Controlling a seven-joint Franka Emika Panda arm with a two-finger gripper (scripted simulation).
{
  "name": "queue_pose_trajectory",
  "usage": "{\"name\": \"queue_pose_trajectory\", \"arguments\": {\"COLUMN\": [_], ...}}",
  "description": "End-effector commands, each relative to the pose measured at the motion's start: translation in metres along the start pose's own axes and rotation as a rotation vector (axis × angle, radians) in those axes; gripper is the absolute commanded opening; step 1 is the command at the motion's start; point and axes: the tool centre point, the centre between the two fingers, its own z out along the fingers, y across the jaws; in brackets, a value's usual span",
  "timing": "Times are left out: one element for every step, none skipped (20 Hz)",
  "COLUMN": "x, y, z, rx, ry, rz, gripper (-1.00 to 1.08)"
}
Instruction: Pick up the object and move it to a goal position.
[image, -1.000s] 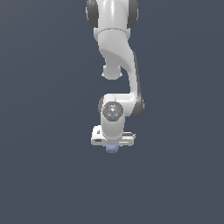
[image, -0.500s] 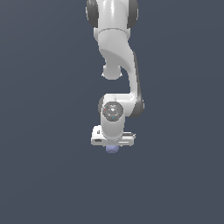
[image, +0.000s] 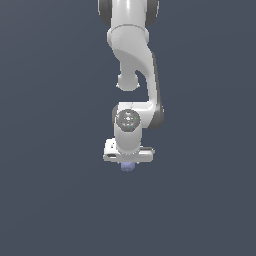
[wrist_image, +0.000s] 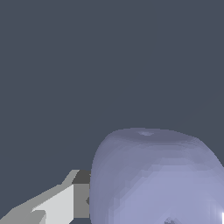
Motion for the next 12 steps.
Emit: {"name": "queue_pose_trajectory", "arguments": {"x": [-0.007,-0.01,-0.014,-0.018,-0.022,-0.026,-0.031,-0.036,-0.042,-0.047,-0.053,-0.059], "y": [0.001,0.002,0.003,0.003,0.004,0.005,0.006,0.007,0.008,0.009,0.01,0.011], "z": [-0.008,-0.012,-0.016,-0.02,-0.025,-0.03,-0.035,-0.041,-0.047,-0.053,-0.059,-0.066], "rx": [0.0,0.0,0.0,0.0,0.0,0.0,0.0,0.0,0.0,0.0,0.0,0.0], "ry": [0.001,0.001,0.001,0.001,0.001,0.001,0.001,0.001,0.001,0.001,0.001,0.001], "rz": [0.0,0.0,0.0,0.0,0.0,0.0,0.0,0.0,0.0,0.0,0.0,0.0], "gripper": [-1.0,-1.0,-1.0,-1.0,-1.0,-1.0,-1.0,-1.0,-1.0,-1.0,-1.0,-1.0]}}
